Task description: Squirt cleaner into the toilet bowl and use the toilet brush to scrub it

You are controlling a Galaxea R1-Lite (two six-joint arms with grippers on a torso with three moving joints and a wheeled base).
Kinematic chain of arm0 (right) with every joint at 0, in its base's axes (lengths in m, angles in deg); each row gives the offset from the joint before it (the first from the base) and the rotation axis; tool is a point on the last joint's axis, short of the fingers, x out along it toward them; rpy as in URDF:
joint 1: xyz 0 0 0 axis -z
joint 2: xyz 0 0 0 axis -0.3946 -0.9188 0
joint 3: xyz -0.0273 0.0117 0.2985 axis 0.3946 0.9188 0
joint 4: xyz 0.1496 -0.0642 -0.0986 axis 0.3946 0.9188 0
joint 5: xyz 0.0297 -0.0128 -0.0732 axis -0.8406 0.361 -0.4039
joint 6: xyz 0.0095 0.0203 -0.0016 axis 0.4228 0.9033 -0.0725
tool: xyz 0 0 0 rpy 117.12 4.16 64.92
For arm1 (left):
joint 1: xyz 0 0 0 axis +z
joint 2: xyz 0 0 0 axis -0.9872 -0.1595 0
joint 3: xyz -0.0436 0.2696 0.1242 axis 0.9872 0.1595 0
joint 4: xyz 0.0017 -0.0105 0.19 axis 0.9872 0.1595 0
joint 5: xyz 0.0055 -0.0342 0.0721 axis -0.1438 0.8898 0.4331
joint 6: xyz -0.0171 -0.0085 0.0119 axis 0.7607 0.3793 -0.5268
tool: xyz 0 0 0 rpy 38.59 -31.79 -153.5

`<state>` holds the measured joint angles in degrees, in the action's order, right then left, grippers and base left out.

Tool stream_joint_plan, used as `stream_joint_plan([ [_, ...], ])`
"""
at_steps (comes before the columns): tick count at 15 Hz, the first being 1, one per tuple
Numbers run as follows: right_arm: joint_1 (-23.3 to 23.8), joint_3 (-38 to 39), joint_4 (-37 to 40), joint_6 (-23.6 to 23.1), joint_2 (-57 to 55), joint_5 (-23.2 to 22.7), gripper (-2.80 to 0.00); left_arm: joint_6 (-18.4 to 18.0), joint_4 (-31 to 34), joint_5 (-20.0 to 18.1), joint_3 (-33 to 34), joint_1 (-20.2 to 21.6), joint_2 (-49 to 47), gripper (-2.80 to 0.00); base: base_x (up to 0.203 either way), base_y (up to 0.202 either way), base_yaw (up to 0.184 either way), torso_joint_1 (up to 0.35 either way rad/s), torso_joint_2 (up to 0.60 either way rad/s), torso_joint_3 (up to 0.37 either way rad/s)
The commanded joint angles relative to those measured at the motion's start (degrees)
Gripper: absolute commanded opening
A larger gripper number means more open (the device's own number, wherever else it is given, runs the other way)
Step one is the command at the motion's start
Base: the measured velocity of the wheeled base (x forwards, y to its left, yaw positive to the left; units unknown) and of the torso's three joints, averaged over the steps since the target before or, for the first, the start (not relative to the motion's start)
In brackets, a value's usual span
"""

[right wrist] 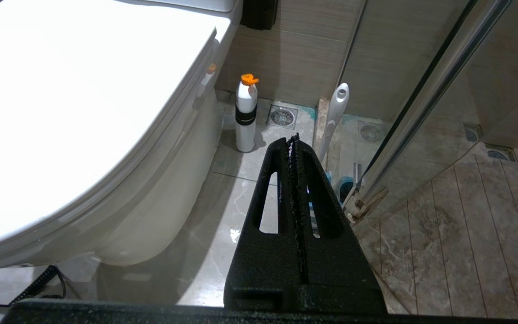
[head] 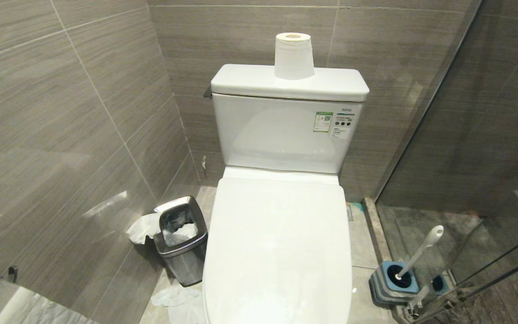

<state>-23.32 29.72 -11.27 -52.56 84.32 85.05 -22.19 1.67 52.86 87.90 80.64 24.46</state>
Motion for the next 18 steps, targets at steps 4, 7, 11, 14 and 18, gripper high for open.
stream_joint_plan([
  [4,0.0,0.0,0.0,0.0,0.0,0.0,-2.80,0.0,0.0,0.0,0.2,0.0,-0.1,-2.80,0.000,0.000,0.000,0.000,0.00,0.000],
  [7,0.0,0.0,0.0,0.0,-0.1,0.0,-2.80,0.0,0.0,0.0,0.2,0.0,-0.1,-2.80,0.000,0.000,0.000,0.000,0.00,0.000],
  [11,0.0,0.0,0.0,0.0,0.0,0.0,-2.80,0.0,0.0,0.0,0.2,0.0,-0.1,-2.80,0.000,0.000,0.000,0.000,0.00,0.000],
  [14,0.0,0.0,0.0,0.0,0.0,0.0,-2.80,0.0,0.0,0.0,0.2,0.0,-0.1,-2.80,0.000,0.000,0.000,0.000,0.00,0.000],
  [18,0.0,0.0,0.0,0.0,-0.1,0.0,-2.80,0.0,0.0,0.0,0.2,0.0,-0.1,-2.80,0.000,0.000,0.000,0.000,0.00,0.000],
])
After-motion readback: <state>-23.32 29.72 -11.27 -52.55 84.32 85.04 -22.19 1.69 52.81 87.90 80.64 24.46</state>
